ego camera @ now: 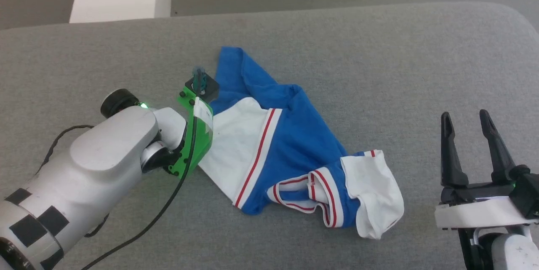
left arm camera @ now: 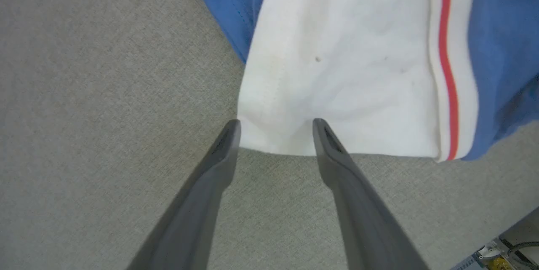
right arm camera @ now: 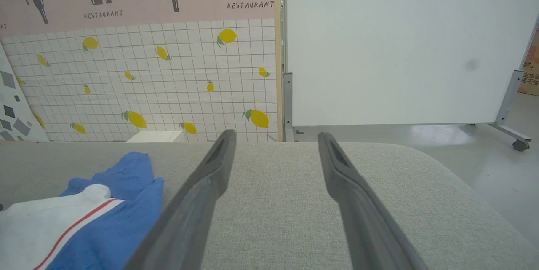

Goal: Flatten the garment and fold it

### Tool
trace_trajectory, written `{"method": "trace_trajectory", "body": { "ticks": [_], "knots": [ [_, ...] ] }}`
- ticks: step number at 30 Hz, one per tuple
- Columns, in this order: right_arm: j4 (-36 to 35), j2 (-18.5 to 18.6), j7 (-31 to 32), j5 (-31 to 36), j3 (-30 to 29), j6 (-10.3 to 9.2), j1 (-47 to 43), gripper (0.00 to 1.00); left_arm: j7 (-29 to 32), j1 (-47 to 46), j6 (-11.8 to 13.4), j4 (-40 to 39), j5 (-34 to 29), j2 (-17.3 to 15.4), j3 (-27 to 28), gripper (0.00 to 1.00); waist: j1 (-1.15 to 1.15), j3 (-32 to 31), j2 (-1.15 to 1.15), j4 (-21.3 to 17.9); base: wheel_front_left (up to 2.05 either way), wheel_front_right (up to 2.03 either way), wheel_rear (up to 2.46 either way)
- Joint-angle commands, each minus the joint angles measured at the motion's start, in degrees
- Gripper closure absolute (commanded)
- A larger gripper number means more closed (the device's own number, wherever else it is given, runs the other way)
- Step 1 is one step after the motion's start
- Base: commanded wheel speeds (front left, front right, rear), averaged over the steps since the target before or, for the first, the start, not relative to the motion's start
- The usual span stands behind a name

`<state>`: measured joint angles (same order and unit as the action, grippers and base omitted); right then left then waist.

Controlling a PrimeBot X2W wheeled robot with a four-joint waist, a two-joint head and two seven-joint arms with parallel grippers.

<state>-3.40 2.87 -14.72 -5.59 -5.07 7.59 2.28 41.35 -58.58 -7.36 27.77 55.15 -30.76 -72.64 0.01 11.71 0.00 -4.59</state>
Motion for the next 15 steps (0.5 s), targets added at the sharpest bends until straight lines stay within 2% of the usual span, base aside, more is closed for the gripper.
{"method": "trace_trajectory", "body": {
  "ticks": [1,5,15],
  "knots": [
    [-0.2,0.0,-0.3,-0.4,-0.1,-0.1,0.9,0.0,0.3,-1.0,-0.1,-0.1,0.1,-0.6,-0.3,1.0,-0.01,1.1,0.0,-0.7,0.0,0.0,0.0],
    [-0.2,0.0,-0.3,-0.3,-0.7,-0.1,0.9,0.0,0.8,-0.6,-0.1,-1.1,-0.2,-1.6,-0.6,1.0,-0.01,1.3,0.0,-0.3,0.0,0.0,0.0],
    [0.1,0.0,-0.3,0.0,-0.5,-0.1,0.8,0.0,-2.8,0.1,-0.1,-1.4,0.9,-2.7,-0.7,1.0,-0.01,-0.5,0.0,2.3,0.0,0.0,0.0]
  ]
}}
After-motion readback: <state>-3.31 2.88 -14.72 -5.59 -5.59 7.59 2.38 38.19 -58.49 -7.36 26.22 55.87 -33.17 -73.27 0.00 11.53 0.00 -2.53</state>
